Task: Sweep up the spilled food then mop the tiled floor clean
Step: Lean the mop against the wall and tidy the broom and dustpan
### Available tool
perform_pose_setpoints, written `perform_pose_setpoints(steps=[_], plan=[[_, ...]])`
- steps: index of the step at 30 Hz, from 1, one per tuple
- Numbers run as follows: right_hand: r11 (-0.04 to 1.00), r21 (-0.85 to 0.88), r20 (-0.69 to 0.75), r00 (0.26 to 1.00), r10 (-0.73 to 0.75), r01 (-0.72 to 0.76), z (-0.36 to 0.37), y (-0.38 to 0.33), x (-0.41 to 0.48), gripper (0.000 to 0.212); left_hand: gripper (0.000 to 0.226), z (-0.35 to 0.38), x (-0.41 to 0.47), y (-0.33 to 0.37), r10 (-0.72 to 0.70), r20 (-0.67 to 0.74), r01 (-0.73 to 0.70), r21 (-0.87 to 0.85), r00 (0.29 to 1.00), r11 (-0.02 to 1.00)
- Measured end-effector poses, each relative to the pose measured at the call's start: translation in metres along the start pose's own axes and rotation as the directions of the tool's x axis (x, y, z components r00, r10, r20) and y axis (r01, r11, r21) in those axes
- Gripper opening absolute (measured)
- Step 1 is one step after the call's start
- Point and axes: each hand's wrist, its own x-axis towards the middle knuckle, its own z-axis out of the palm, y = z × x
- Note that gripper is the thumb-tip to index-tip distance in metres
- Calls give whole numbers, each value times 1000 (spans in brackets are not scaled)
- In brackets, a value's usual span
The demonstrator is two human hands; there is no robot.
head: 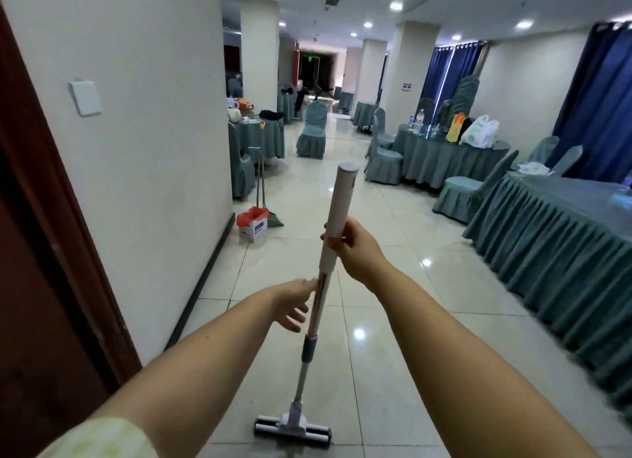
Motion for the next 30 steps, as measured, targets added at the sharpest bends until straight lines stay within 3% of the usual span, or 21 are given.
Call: perform_pose_setpoints(steps=[5, 10, 14, 17, 20, 25, 30], plan=[[1000, -14, -22, 1000, 15, -15, 2, 14, 76, 29, 44, -17, 51, 25, 367, -77, -365, 32, 927, 930], [999, -45, 9, 1000, 17, -17, 8, 25, 162, 32, 30, -61, 131, 48, 537, -174, -543, 19, 825, 840], [997, -69, 16, 999, 48, -46, 9, 38, 225, 37, 21, -94, 188, 76, 565, -114, -575, -79, 817, 815], [996, 23, 17, 996, 87, -88, 12, 52, 266, 32, 20, -113, 227, 90, 559, -81, -565, -130, 825, 815], [979, 168, -77, 988, 132, -118, 23, 73, 294, 30, 18, -125, 259, 100, 544, -78, -549, -167, 835, 819], [970, 216, -200, 968, 153, -109, 36, 91, 335, 29, 16, -144, 292, 125, 508, -83, -513, -226, 857, 828], [966, 249, -69, 993, 93, -74, 33, 89, 383, 32, 12, -176, 303, 147, 515, -100, -521, -265, 852, 811]])
